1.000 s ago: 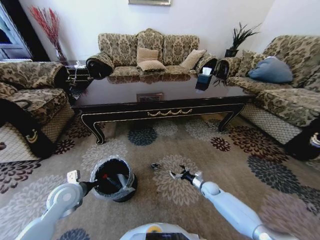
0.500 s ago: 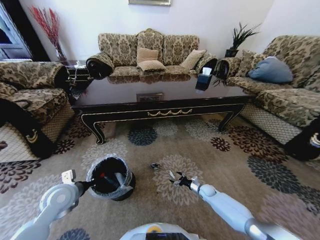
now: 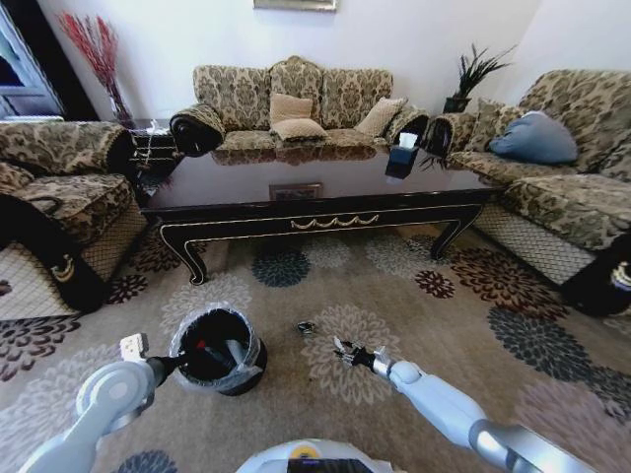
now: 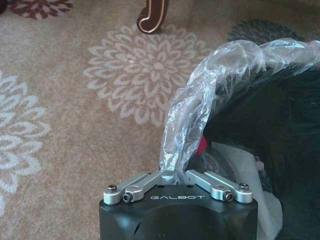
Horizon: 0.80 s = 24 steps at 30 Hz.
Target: Move to the front of the table and pick up the trash from the floor, then place it into the trash bin.
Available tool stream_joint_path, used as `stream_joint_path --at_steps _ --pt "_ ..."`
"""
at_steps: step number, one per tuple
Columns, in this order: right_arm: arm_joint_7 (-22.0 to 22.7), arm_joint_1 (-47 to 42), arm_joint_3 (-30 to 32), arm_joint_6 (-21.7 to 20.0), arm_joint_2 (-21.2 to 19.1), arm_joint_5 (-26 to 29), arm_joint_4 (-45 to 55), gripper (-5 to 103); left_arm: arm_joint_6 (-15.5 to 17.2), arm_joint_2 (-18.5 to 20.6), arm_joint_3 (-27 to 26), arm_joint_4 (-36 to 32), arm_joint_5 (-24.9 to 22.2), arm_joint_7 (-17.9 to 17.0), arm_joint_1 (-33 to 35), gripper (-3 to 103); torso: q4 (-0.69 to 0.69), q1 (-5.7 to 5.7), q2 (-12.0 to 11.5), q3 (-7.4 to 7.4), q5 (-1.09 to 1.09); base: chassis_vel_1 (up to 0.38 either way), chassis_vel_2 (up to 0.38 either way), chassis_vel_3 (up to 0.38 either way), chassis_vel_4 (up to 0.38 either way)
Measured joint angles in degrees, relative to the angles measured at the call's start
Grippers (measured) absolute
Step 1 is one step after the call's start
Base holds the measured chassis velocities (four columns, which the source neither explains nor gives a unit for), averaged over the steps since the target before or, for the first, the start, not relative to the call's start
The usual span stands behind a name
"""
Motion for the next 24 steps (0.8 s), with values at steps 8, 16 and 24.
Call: stream_joint_path --at_steps 8,16,24 --pt "0.0 -0.2 0.3 0.3 0.1 -1.0 0.1 14 0.0 0.5 -0.4 -0.3 -1.0 -0.2 -0.5 0 0.0 0.0 0.0 0.0 0.0 0.0 0.0 0.0 0.0" --pt "0.6 -0.9 1.9 0.3 -1.6 -1.0 2.3 0 0.0 0.0 0.3 -0.4 -0.8 -0.3 -0.3 0 0.0 0.0 0.0 0.0 0.01 0.0 0.0 0.0 0.0" --pt "2.1 -3.2 5.0 0.2 -5.2 -0.8 8.3 0 0.0 -0.2 5.4 -0.5 -0.5 -1.5 -2.5 0 0.0 0.0 0.0 0.0 0.02 0.0 0.0 0.0 0.0"
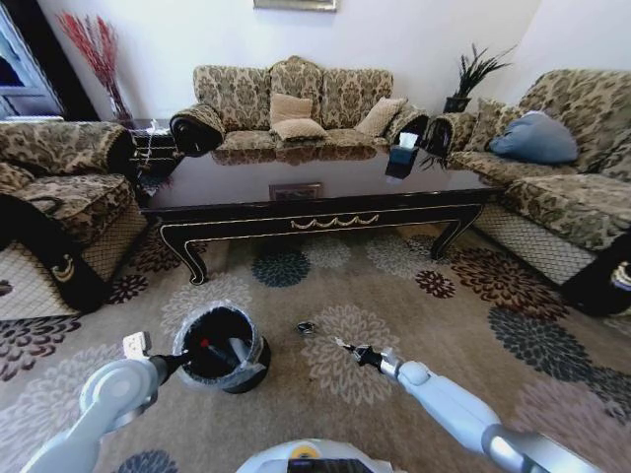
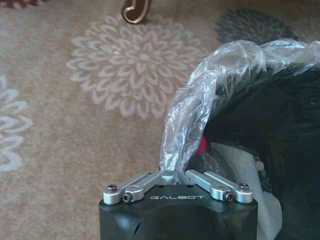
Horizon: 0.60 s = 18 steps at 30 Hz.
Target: Move to the front of the table and pick up the trash from the floor, then place it into the trash bin.
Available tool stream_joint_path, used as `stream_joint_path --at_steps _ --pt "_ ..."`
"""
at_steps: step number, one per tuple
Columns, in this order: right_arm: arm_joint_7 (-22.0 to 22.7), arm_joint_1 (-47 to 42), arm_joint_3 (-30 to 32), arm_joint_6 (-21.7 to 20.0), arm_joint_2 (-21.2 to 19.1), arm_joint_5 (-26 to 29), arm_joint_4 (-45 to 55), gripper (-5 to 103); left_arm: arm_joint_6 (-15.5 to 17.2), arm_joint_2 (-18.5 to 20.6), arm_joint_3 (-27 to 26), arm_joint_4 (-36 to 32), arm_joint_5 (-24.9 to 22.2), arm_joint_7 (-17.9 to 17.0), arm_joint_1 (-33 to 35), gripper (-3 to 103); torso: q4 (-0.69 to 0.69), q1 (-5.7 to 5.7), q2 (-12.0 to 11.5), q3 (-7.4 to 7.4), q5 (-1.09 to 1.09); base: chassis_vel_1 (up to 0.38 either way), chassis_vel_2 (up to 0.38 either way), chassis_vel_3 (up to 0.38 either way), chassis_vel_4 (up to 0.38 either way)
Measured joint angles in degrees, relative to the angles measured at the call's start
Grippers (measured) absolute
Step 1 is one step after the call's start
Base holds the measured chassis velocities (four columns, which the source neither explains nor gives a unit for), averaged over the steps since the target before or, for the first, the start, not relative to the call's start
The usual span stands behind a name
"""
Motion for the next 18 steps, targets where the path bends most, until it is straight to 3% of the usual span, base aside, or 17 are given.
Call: stream_joint_path --at_steps 6,10,15,18 --pt "0.5 -3.1 4.2 -0.1 -2.8 -0.1 5.0 0 0.0 0.8 5.5 0.2 0.0 -1.3 -2.8 0 0.01 0.0 0.0 0.0 0.0 0.0 0.0 0.0 0.0" --pt "0.8 -9.9 13.1 -0.1 -7.4 -1.0 16.6 0 0.0 3.2 13.1 1.1 -0.5 -2.4 -9.3 0 -0.01 0.0 0.0 0.0 -0.01 0.0 0.0 0.0 0.0" --pt "1.6 -15.7 20.9 0.2 -10.9 -3.5 26.0 0 0.0 4.3 17.4 1.4 -2.0 -2.4 -14.2 0 -0.04 0.0 0.0 0.0 -0.02 0.0 0.0 0.0 0.0" --pt "1.9 -16.1 21.5 0.1 -12.1 -3.4 28.2 0 0.0 4.5 18.0 1.3 -2.3 -2.4 -14.5 0 -0.04 0.0 0.0 0.0 -0.01 0.0 0.0 0.0 0.0"
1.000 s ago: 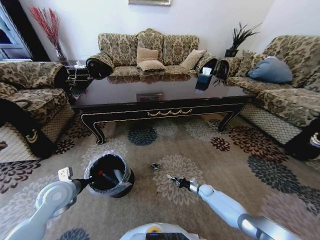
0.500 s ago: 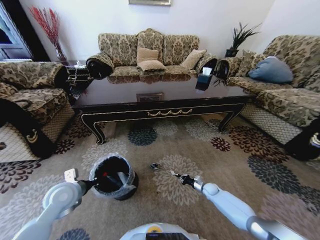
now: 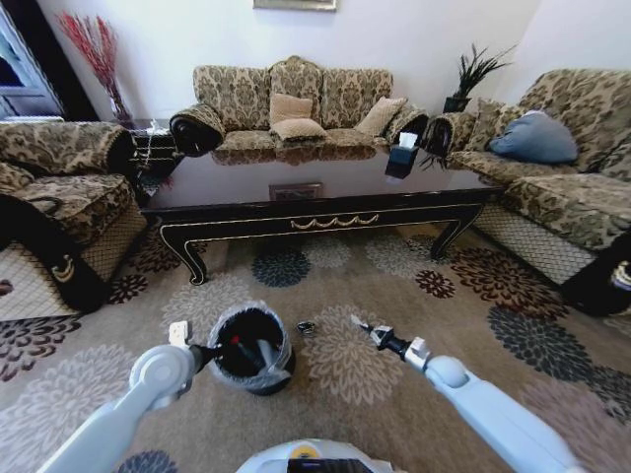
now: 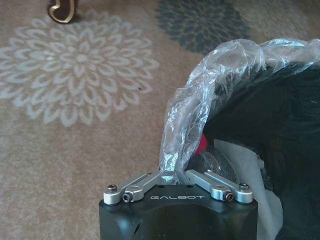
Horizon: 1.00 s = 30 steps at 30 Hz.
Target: Move to the front of the table and pick up the trash from the floor, then place it into the trash bin.
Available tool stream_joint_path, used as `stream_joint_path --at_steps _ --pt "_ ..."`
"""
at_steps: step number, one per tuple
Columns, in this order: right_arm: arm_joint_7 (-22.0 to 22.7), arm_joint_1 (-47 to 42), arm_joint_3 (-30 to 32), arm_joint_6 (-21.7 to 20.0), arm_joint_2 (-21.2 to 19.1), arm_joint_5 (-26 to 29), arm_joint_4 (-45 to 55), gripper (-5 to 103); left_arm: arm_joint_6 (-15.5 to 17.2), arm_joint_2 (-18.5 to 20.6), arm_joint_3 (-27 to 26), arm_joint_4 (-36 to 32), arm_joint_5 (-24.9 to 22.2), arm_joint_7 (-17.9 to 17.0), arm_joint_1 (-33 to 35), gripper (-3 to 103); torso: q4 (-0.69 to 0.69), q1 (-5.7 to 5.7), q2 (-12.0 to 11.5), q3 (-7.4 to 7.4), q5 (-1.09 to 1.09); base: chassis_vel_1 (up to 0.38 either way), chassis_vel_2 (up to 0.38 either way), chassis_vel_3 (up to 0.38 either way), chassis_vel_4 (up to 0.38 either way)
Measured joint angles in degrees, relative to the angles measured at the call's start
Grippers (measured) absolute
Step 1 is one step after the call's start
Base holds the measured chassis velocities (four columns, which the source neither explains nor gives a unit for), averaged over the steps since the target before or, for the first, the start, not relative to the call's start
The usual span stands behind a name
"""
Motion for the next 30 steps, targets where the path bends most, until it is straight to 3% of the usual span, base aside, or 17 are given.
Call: stream_joint_path --at_steps 1,2,5,6,9,12,14,17,19,21,22,26,30 --pt "0.2 0.0 0.4 -0.1 -1.2 0.0 1.9 0 0.0 0.2 0.7 0.0 -0.3 -0.1 -0.6 0 0.1 0.0 0.0 0.0 0.01 0.0 0.0 0.0 0.0" --pt "0.4 -0.4 1.2 -0.1 -2.4 -0.1 3.9 0 0.0 0.5 2.2 0.4 -1.0 -0.3 -2.3 0 0.12 0.0 0.0 0.0 0.02 0.0 0.0 0.0 0.0" --pt "0.9 -1.6 3.0 -0.4 -4.0 0.0 7.4 0 0.0 0.8 5.2 1.5 -2.7 -1.2 -6.1 0 0.11 0.0 0.0 0.0 0.0 0.0 0.0 0.0 0.0" --pt "1.4 -3.0 5.0 -0.9 -5.2 0.4 10.7 0 0.0 0.9 8.6 2.7 -4.3 -1.9 -10.3 0 0.03 0.0 0.0 0.0 -0.01 0.0 0.0 0.0 0.0" --pt "2.1 -5.2 8.1 -1.5 -6.6 1.0 15.5 0 0.0 0.7 13.4 4.4 -5.8 -2.8 -15.9 0 -0.01 0.0 0.0 0.01 -0.01 0.0 0.0 0.0 0.0" --pt "2.9 -8.6 12.4 -2.2 -8.5 1.1 22.0 0 0.0 -0.6 21.1 7.0 -7.9 -4.6 -25.2 0 0.05 0.0 0.0 0.0 0.0 0.0 0.0 0.0 0.0" --pt "3.0 -9.5 13.5 -2.3 -8.9 1.0 23.4 0 0.0 -1.1 22.8 7.5 -8.4 -5.0 -27.3 0 0.05 0.0 0.0 0.0 0.0 0.0 0.0 0.0 0.0" --pt "3.5 -12.9 17.1 -2.6 -10.0 -0.2 28.3 0 0.0 -4.5 31.8 10.5 -9.5 -6.3 -35.8 0 0.05 0.0 0.0 0.01 0.01 0.0 0.0 0.0 0.0" --pt "3.6 -13.8 17.7 -2.7 -10.1 -0.7 29.4 0 0.0 -5.7 34.1 11.3 -9.7 -6.7 -37.7 0 0.05 0.0 0.0 0.01 0.01 0.0 0.0 0.0 0.0" --pt "3.9 -16.3 19.7 -2.8 -10.0 -2.5 31.2 0 0.0 -9.7 40.1 13.8 -10.3 -7.5 -42.9 0 0.06 0.0 0.0 0.0 0.02 0.0 0.0 0.0 0.0" --pt "3.9 -16.3 19.7 -2.8 -10.0 -2.5 31.2 0 0.0 -9.7 40.1 13.8 -10.3 -7.5 -42.9 0 0.06 0.0 0.0 0.0 0.02 0.0 0.0 0.0 0.0" --pt "4.4 -19.4 21.3 -2.8 -9.1 -4.9 31.8 0 0.0 -15.7 46.1 17.0 -10.7 -8.4 -48.4 0 -0.01 0.0 0.0 0.0 0.03 0.0 0.0 0.0 0.0" --pt "4.5 -21.0 22.0 -2.4 -8.9 -6.2 31.5 0 0.0 -17.3 47.0 17.7 -10.4 -8.9 -48.7 0 0.06 0.0 0.0 0.0 0.01 0.0 0.0 0.0 0.0"
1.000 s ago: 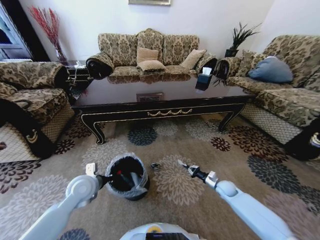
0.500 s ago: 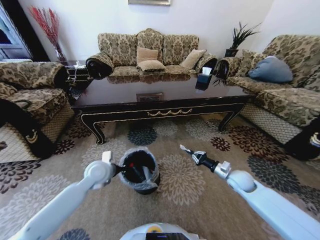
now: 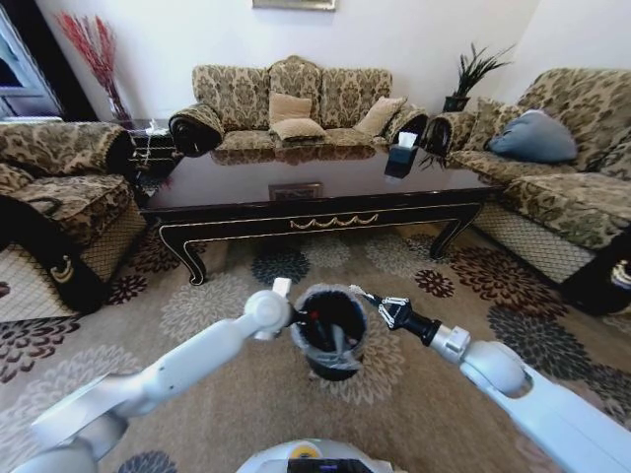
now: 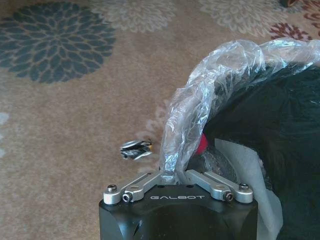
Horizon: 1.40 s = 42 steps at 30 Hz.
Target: Move to the front of the table and pick up the trash from the floor, then place it into the trash bin.
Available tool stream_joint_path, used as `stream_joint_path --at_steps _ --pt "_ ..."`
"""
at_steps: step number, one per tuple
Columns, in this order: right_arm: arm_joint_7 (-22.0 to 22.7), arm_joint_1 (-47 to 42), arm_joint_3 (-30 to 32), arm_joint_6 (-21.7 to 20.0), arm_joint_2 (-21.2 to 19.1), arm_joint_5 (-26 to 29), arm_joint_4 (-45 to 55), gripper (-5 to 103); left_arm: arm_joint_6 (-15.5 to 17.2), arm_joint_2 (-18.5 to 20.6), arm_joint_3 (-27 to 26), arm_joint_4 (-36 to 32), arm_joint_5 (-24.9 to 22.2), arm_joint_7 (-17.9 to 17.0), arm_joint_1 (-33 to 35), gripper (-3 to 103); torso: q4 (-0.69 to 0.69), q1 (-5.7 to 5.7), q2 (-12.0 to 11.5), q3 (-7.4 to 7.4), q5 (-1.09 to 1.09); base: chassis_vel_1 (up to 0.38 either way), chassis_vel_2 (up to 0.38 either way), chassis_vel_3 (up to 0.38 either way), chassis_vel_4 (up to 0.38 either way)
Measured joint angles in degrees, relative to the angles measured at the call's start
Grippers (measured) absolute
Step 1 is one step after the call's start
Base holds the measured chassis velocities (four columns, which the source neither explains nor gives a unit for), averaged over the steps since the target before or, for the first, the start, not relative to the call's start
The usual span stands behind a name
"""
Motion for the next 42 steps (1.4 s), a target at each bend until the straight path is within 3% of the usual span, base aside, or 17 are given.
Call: stream_joint_path --at_steps 5,7,10,13,21,23,25,27,29,33,42 --pt "0.3 -1.7 0.3 0.3 0.6 -1.4 -0.6 1 0.0 -0.6 0.4 -0.6 0.4 -0.2 0.3 0 0.01 0.0 0.0 0.0 -0.01 0.0 0.0 0.0 0.0" --pt "0.3 -2.1 0.3 0.2 0.8 -1.8 -0.1 12 0.0 -0.7 0.3 -0.9 0.4 -0.3 0.4 0 -0.02 0.0 0.0 0.0 -0.01 0.0 0.0 0.0 0.0" --pt "0.3 -2.3 0.3 0.1 1.1 -2.1 0.4 17 0.0 -0.6 0.2 -1.0 0.4 -0.4 0.7 0 -0.02 0.0 0.0 -0.01 -0.01 0.0 0.0 0.0 0.0" --pt "0.2 -3.4 0.6 0.0 1.3 -2.3 1.4 33 0.0 0.0 -0.4 -1.2 0.8 -0.4 1.9 0 0.0 0.0 0.0 0.0 -0.02 0.0 0.0 0.0 0.0" --pt "-0.4 -5.2 1.1 0.5 2.1 -3.0 2.6 55 0.0 0.5 -1.2 -1.8 1.0 -0.4 2.4 0 -0.02 0.0 0.0 -0.01 -0.02 0.0 0.0 0.0 0.0" --pt "-0.3 -5.5 1.1 0.6 2.4 -3.1 3.0 71 0.0 0.6 -1.4 -2.0 1.0 -0.6 2.5 0 0.0 0.0 0.0 0.0 -0.02 0.0 0.0 0.0 0.0" --pt "-0.1 -5.6 1.1 0.7 2.5 -2.9 3.0 71 0.0 0.6 -1.5 -2.1 1.0 -0.6 2.5 0 0.0 0.0 0.0 -0.01 -0.02 0.0 0.0 0.0 0.0" --pt "0.1 -5.8 1.1 1.4 2.8 -2.1 3.1 82 0.0 0.6 -1.6 -2.6 1.0 -0.8 2.8 0 -0.02 0.0 0.0 0.0 -0.02 0.0 0.0 0.0 0.0" --pt "0.1 -5.9 1.1 1.6 2.9 -1.9 3.1 82 0.0 0.6 -1.6 -2.7 1.0 -0.9 2.9 0 -0.02 0.0 0.0 0.0 -0.02 0.0 0.0 0.0 0.0" --pt "0.1 -6.3 1.2 1.9 3.2 -1.5 3.2 99 0.0 0.9 -1.7 -3.0 1.0 -1.0 3.1 0 -0.02 0.0 0.0 -0.01 -0.02 0.0 0.0 0.0 0.0" --pt "-1.7 -8.7 1.3 0.7 3.5 0.9 1.5 100 0.0 1.7 -3.5 -4.4 0.5 -1.5 4.1 0 -0.02 0.0 0.0 -0.01 -0.02 0.0 0.0 0.0 0.0"
